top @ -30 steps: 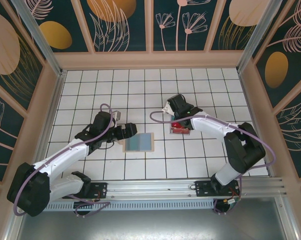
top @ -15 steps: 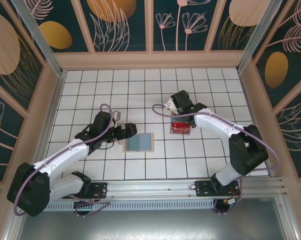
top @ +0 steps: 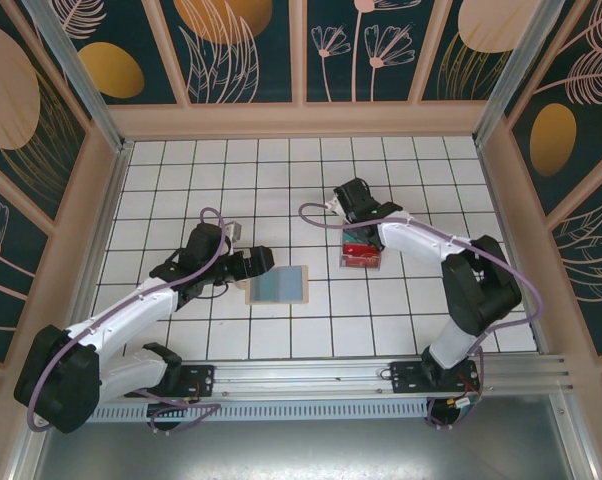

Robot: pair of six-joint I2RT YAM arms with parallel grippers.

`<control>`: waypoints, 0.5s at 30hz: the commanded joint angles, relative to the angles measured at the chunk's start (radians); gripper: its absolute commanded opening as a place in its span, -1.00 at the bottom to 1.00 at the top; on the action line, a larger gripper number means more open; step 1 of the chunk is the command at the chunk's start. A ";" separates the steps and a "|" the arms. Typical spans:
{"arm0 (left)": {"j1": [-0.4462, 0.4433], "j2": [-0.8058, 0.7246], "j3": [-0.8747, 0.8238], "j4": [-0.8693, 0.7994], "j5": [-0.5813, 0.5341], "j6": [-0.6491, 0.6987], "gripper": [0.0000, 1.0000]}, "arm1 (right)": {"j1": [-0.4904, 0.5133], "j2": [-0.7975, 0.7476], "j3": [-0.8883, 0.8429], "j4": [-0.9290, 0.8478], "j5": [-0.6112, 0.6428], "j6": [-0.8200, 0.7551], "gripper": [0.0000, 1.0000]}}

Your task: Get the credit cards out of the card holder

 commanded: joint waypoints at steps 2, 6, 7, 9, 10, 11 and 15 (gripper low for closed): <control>0.002 -0.005 -0.011 0.004 0.008 -0.006 0.97 | -0.014 0.032 0.043 0.016 0.052 0.032 -0.23; 0.002 -0.005 -0.012 0.003 0.007 -0.007 0.97 | -0.014 0.021 0.045 0.008 0.048 0.047 -0.24; 0.002 -0.005 -0.013 0.004 0.006 -0.007 0.97 | -0.014 0.014 0.045 0.006 0.044 0.051 -0.24; 0.002 -0.002 -0.012 0.007 0.006 -0.006 0.97 | -0.014 -0.005 0.045 -0.009 0.034 0.071 -0.24; 0.002 0.000 -0.010 0.007 0.006 -0.006 0.97 | -0.014 -0.013 0.046 -0.016 0.031 0.081 -0.23; 0.003 0.002 -0.011 0.008 0.005 -0.007 0.97 | -0.014 -0.023 0.047 -0.025 0.032 0.091 -0.22; 0.002 0.013 -0.008 0.012 0.006 -0.006 0.97 | -0.010 -0.061 0.061 -0.080 0.034 0.181 -0.22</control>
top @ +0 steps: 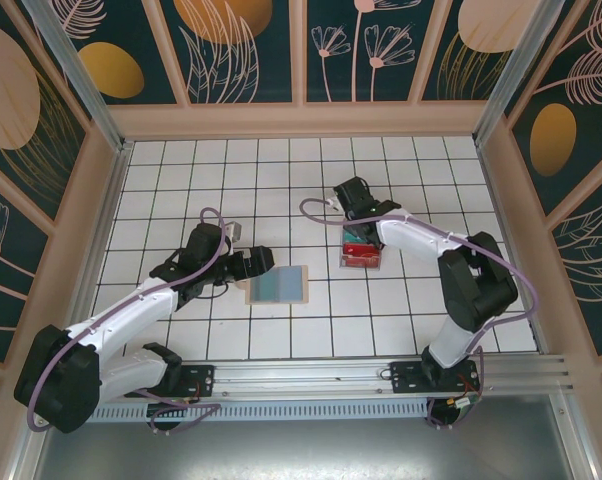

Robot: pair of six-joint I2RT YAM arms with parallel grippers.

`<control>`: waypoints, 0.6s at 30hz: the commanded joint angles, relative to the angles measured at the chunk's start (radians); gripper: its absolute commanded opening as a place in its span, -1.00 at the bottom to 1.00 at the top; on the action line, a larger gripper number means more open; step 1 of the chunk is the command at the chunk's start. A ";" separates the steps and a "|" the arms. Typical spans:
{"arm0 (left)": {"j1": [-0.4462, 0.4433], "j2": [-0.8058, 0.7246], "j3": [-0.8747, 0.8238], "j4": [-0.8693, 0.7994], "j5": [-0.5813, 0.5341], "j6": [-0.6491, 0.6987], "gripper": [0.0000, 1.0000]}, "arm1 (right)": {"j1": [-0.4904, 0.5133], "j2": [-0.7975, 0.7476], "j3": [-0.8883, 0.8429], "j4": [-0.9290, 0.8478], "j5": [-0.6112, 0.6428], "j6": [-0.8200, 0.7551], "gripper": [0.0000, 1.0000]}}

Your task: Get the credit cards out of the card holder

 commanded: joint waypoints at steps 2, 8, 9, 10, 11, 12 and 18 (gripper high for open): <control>0.002 0.018 -0.008 0.011 0.003 -0.007 0.97 | 0.013 -0.093 0.055 -0.077 -0.010 0.156 -0.23; 0.002 0.037 -0.003 0.008 -0.001 -0.024 0.95 | 0.136 -0.217 0.027 -0.055 -0.108 0.405 -0.24; 0.002 0.041 -0.003 0.008 -0.005 -0.029 0.93 | 0.162 -0.235 0.020 -0.044 -0.127 0.464 -0.24; 0.002 0.044 -0.003 0.007 -0.010 -0.032 0.92 | 0.182 -0.245 0.013 -0.036 -0.139 0.517 -0.25; 0.002 0.047 -0.002 0.004 -0.013 -0.032 0.91 | 0.207 -0.256 0.005 -0.025 -0.157 0.583 -0.27; 0.003 0.049 0.000 0.001 -0.015 -0.032 0.91 | 0.230 -0.261 -0.001 -0.020 -0.173 0.645 -0.27; 0.002 0.065 0.008 -0.023 -0.020 -0.032 0.86 | 0.355 -0.235 -0.025 0.010 -0.228 0.925 -0.28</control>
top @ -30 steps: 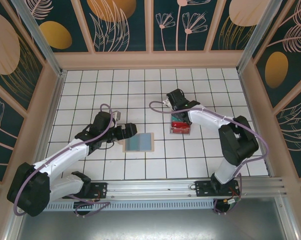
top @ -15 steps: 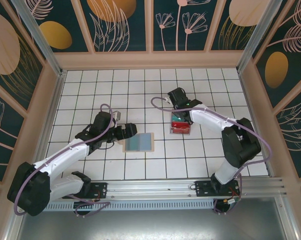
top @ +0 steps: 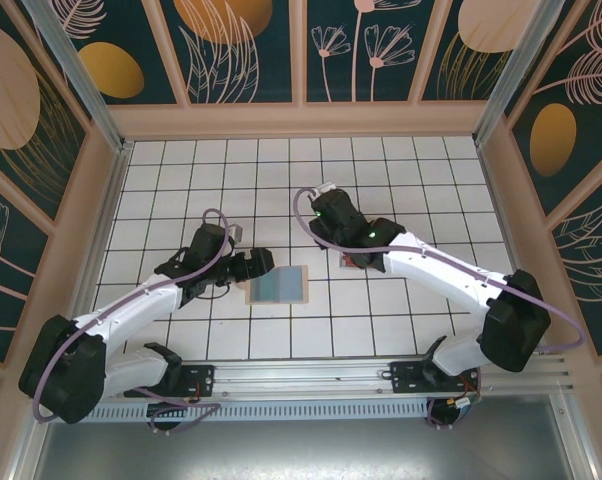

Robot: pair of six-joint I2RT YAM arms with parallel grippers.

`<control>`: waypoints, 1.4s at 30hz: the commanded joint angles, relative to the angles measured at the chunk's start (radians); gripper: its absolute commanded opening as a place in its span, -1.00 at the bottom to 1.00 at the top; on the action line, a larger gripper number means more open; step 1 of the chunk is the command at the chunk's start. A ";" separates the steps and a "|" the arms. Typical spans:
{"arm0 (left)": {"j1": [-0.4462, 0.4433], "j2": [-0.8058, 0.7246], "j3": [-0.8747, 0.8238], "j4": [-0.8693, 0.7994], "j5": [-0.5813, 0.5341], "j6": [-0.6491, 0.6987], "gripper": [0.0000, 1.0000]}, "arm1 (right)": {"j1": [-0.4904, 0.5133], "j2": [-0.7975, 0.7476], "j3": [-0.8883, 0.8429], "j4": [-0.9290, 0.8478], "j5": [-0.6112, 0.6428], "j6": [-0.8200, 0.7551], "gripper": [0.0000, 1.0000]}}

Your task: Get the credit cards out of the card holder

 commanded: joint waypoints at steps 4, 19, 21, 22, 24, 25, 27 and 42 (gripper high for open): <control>0.002 0.020 0.006 -0.024 -0.008 -0.016 0.81 | 0.131 0.049 -0.067 0.094 -0.062 0.307 -0.29; 0.000 0.092 0.006 0.020 0.037 -0.031 0.43 | 0.177 0.215 -0.194 0.144 -0.165 0.552 -0.58; 0.000 0.108 0.008 0.027 0.036 -0.028 0.38 | 0.170 0.242 -0.192 0.121 -0.161 0.579 -0.59; -0.001 0.117 0.009 0.031 0.037 -0.026 0.32 | 0.166 0.258 -0.192 0.111 -0.165 0.589 -0.59; -0.003 0.137 0.013 0.040 0.046 -0.025 0.30 | 0.163 0.278 -0.196 0.111 -0.173 0.599 -0.59; -0.009 0.147 0.015 0.042 0.048 -0.022 0.30 | 0.163 0.286 -0.198 0.115 -0.177 0.602 -0.59; -0.014 0.163 0.020 0.042 0.044 -0.016 0.30 | 0.161 0.294 -0.201 0.122 -0.188 0.605 -0.59; -0.055 0.242 0.029 0.013 0.002 0.012 0.30 | 0.151 0.348 -0.216 0.145 -0.240 0.618 -1.00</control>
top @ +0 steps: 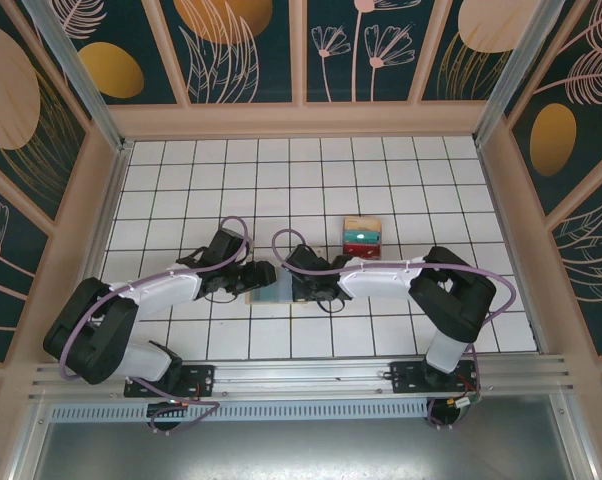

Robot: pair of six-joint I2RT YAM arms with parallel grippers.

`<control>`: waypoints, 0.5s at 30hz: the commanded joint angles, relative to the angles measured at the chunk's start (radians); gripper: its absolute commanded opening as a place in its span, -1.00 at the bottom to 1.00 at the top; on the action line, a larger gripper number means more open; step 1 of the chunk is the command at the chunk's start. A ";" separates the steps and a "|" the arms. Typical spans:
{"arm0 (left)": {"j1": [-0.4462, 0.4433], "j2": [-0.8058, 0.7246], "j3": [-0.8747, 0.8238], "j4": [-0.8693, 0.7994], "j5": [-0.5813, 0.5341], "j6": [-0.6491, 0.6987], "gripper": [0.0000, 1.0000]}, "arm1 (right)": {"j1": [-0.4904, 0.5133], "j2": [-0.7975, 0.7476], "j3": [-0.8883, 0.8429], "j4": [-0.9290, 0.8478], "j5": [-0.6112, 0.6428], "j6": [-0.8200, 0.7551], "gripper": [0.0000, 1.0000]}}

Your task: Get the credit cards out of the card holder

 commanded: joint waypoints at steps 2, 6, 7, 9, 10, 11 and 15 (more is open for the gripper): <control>-0.012 0.020 0.017 -0.024 -0.040 0.025 0.29 | -0.002 0.048 -0.024 0.011 -0.036 0.016 -1.00; -0.023 0.019 0.035 -0.067 -0.074 0.029 0.25 | -0.002 0.051 -0.027 0.013 -0.042 0.017 -1.00; -0.027 0.009 0.039 -0.076 -0.082 0.030 0.26 | -0.002 0.050 -0.026 0.013 -0.042 0.020 -1.00; -0.028 -0.019 0.037 -0.081 -0.096 0.027 0.27 | -0.001 0.051 -0.028 0.015 -0.045 0.018 -1.00; -0.028 -0.034 0.033 -0.083 -0.101 0.025 0.27 | -0.002 0.050 -0.027 0.015 -0.046 0.020 -1.00; -0.028 -0.045 0.029 -0.082 -0.105 0.023 0.27 | -0.002 0.050 -0.027 0.014 -0.046 0.020 -1.00; -0.028 -0.044 0.022 -0.089 -0.105 0.023 0.27 | -0.002 0.054 -0.027 0.014 -0.049 0.019 -1.00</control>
